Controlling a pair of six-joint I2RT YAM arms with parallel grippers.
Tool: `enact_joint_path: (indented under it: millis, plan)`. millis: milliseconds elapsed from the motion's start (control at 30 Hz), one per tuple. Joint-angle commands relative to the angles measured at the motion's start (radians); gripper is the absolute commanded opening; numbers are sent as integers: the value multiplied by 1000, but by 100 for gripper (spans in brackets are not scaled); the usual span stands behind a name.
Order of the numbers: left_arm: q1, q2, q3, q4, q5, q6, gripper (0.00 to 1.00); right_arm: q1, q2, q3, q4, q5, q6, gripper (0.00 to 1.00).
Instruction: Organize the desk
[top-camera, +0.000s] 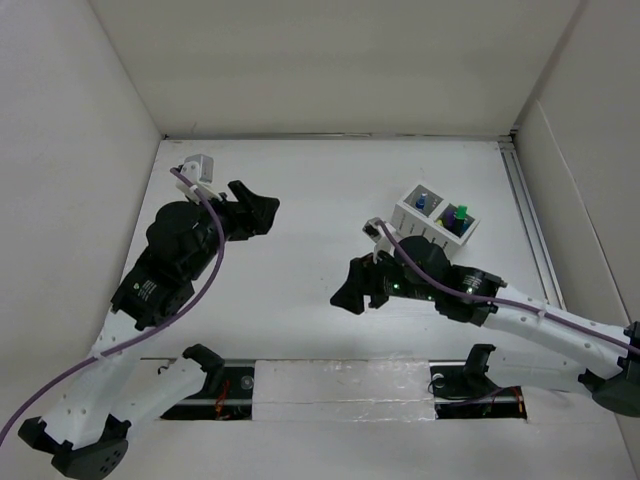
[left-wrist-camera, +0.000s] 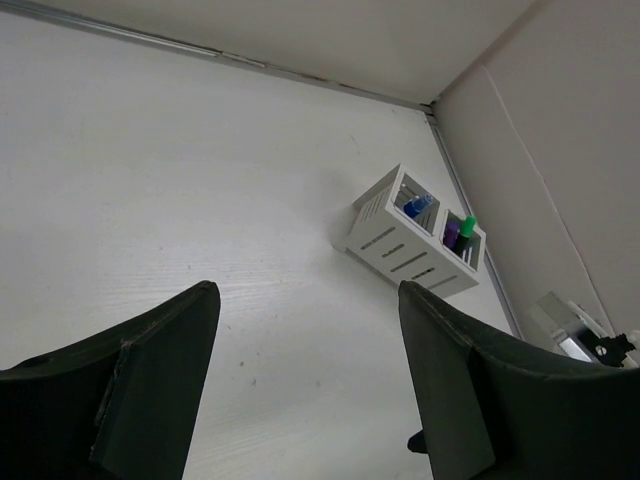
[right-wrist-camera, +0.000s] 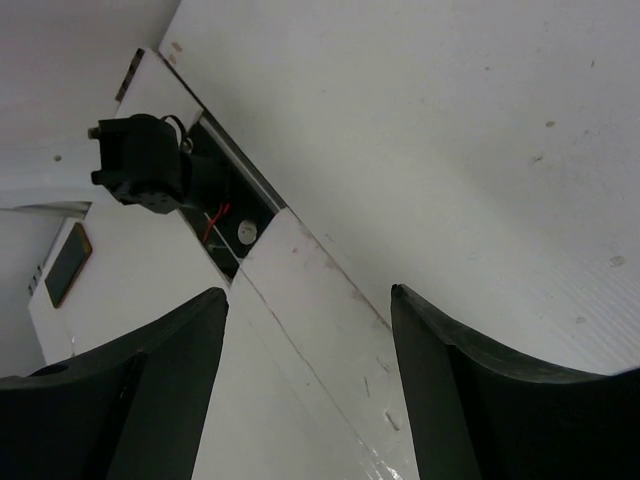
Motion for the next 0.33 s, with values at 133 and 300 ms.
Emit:
enact_joint_path:
  millis: [133,300]
  plan:
    - [5,-10,8,-10,0,-44,67,19,-6,27,91,-2,-1,71]
    - [5,-30,6,-17,-14,-63,69,19,5,59,87,4,-11,71]
